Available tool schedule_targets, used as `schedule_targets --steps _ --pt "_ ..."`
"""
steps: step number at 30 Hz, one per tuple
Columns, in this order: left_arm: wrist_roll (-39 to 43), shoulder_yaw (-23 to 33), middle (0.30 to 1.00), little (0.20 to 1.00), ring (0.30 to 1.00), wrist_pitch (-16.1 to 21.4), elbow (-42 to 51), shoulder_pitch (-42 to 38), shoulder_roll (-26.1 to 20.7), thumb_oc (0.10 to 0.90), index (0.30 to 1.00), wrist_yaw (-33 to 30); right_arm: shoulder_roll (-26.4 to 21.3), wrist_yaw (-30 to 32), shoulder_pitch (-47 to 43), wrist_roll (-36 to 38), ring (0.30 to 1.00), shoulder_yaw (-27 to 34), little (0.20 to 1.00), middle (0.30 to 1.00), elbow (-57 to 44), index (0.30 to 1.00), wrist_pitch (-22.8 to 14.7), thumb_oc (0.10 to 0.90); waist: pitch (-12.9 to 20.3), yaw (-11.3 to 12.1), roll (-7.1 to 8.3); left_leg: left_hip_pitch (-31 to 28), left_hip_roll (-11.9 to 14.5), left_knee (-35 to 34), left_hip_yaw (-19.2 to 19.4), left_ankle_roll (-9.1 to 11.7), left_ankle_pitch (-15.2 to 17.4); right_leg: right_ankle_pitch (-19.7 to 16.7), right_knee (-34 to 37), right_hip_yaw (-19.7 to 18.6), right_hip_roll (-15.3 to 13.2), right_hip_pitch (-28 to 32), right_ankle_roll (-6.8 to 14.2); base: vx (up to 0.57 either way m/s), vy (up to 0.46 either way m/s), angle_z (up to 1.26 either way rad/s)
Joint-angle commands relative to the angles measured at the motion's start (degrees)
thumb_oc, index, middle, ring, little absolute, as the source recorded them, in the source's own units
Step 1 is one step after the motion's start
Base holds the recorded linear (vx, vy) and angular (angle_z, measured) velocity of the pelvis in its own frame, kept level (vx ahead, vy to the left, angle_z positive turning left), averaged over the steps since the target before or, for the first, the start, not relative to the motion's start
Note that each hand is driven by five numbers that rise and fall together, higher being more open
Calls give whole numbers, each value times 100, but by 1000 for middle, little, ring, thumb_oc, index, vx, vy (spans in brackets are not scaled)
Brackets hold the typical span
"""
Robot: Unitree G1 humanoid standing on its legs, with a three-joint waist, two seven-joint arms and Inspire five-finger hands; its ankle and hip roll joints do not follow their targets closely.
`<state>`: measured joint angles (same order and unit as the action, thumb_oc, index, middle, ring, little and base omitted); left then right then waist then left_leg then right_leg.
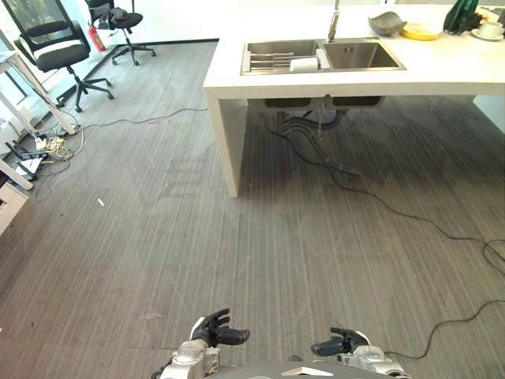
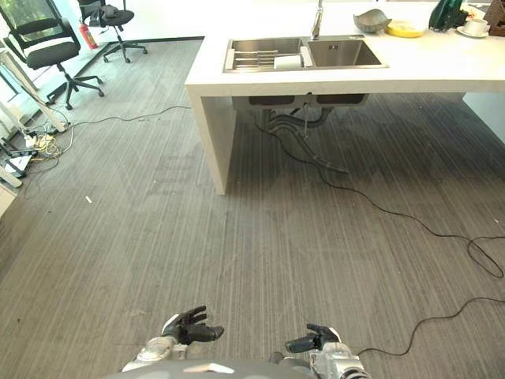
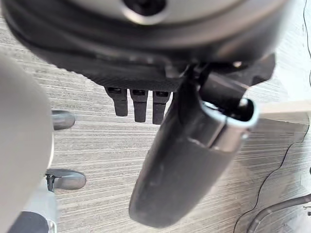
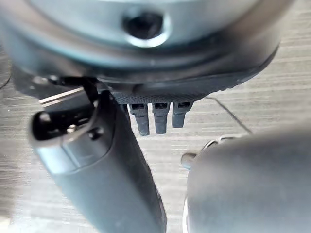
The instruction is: Place the dishes in the dishwasher.
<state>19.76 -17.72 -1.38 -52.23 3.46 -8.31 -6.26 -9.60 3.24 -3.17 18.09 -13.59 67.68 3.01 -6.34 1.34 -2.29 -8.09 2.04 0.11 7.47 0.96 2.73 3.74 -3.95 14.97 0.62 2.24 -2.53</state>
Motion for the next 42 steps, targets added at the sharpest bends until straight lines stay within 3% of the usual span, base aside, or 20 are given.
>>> schedule_targets --steps 1,12,20,21,22,23,24,26,30,31,33,36,37,38,40,41,42 --pt "284 16 900 900 900 201 348 26 84 800 900 -361 137 254 -255 153 900 -57 900 900 -33 900 -228 800 40 49 226 83 65 -511 204 336 -539 -428 895 2 -404 578 914 0 0 0" --pt "121 206 900 900 900 145 109 260 52 800 900 -752 105 411 -133 143 900 -239 900 900 -286 900 -184 800 -19 58 187 78 80 -511 207 363 -568 -393 895 60 -390 602 891 0 0 0" --pt "2 229 900 900 900 145 139 394 -21 800 900 -642 -82 313 -37 37 900 -279 900 900 -448 900 -183 800 -121 45 83 82 80 -472 211 366 -606 -368 855 38 -389 553 866 -6 -23 0" --pt "50 284 900 900 900 180 302 439 -97 800 900 -614 -187 268 -59 13 900 -266 900 900 -539 900 -208 800 -262 48 81 321 133 63 190 406 -489 -326 767 0 -410 501 815 -28 -66 -3" --pt "50 284 900 900 900 180 302 439 -97 800 900 -614 -187 268 -59 13 900 -266 900 900 -539 900 -208 800 -262 48 81 321 133 63 190 406 -489 -326 767 0 -410 501 815 -87 -155 -8" --pt "163 347 900 900 900 240 647 495 -180 800 900 -608 -266 257 -82 33 900 -220 900 900 -611 900 -223 800 -427 94 142 798 188 1047 168 503 -457 -269 663 -46 -450 428 737 -60 -229 -8" --pt "299 392 900 900 900 262 940 546 -276 800 900 -545 -355 219 -99 33 900 -184 900 900 -694 900 -221 800 -589 191 196 1423 318 2346 111 741 -884 -196 681 -28 -440 483 606 -38 -278 -7" --pt "343 425 900 900 900 317 905 550 -289 800 900 -504 -431 185 -123 -16 900 -195 900 900 -662 900 -214 800 -752 353 194 1848 253 2883 3 830 -1246 -148 757 8 -475 647 554 63 -159 8" --pt "280 647 900 900 900 324 752 625 -213 800 900 -599 -435 123 -58 -127 900 -159 900 900 -537 900 -198 800 -718 533 53 2285 434 1471 577 684 -1318 89 859 9 -315 931 663 280 5 15" --pt "89 648 900 900 900 284 787 722 -219 800 900 -617 -446 116 31 -210 900 -162 900 900 -544 900 -207 800 -694 610 -37 2317 488 708 643 749 -1651 202 871 -66 -230 1067 711 400 93 1" --pt "-916 364 900 900 900 253 1213 763 -537 800 900 -568 -515 79 89 -413 900 -217 900 900 -609 900 -283 800 -704 669 -76 2420 546 -137 478 799 -1881 415 833 -174 -207 1318 786 354 81 4" --pt "-910 607 900 900 900 302 1711 775 -708 800 900 -633 -602 93 22 -558 900 -261 900 900 -638 900 -318 800 -648 746 -104 2415 653 -312 397 874 -2096 483 817 -341 -150 1471 793 261 27 -47" --pt "-914 796 900 900 900 348 2093 790 -817 800 900 -717 -650 69 4 -625 900 -254 900 900 -692 900 -324 800 -577 767 -87 2317 667 -327 505 817 -2159 544 787 -420 -86 1562 795 610 29 -88" --pt "-1146 728 900 900 900 299 1625 -133 -837 800 900 -1134 -513 132 -280 -695 900 -346 900 900 -451 900 -313 800 -394 753 54 2208 669 -348 693 735 -2193 742 539 -501 -83 1727 786 638 53 -71" --pt "-1100 818 900 900 900 476 997 -901 -886 800 900 -1587 -410 199 -743 -697 900 -370 900 900 -8 900 -339 800 -255 762 240 2024 497 -346 793 547 -2026 763 -11 -528 -238 1647 876 452 71 -37" --pt "-1098 818 900 900 900 481 987 -915 -884 800 900 -1587 -411 199 -755 -697 900 -367 900 900 -1 900 -342 800 -250 785 220 2037 527 -346 804 549 -2033 740 -2 -553 -217 1627 870 387 94 -68" --pt "-1064 868 900 900 900 730 1136 -1380 -1004 800 900 -1921 -328 194 -896 -657 900 -344 900 900 80 900 -438 800 -143 770 427 1825 275 -351 857 343 -1776 252 -679 -608 -386 1467 1151 377 97 -80"
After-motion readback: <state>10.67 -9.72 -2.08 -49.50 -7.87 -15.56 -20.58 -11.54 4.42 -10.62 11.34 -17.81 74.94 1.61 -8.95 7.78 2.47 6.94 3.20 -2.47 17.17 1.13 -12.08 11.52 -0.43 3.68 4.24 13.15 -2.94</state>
